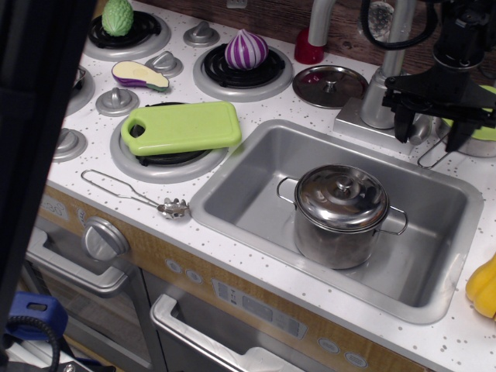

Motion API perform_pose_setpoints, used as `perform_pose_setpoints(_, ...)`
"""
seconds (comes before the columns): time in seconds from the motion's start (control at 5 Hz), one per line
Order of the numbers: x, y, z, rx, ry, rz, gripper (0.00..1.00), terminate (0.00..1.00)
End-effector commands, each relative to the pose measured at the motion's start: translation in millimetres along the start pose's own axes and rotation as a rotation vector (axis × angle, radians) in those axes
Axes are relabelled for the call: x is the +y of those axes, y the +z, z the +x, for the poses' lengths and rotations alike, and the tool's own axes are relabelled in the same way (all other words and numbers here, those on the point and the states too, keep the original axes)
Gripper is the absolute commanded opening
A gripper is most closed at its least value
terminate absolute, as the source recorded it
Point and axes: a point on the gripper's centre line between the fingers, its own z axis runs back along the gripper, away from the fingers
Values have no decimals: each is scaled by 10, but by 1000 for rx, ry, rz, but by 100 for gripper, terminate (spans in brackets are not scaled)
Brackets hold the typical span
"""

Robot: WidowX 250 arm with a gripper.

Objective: Turn lever vertical to front

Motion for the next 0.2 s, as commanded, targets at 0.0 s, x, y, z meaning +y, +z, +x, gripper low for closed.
perform_pose_setpoints(0.0,-33,392,146,-76,-10,-53,100,100)
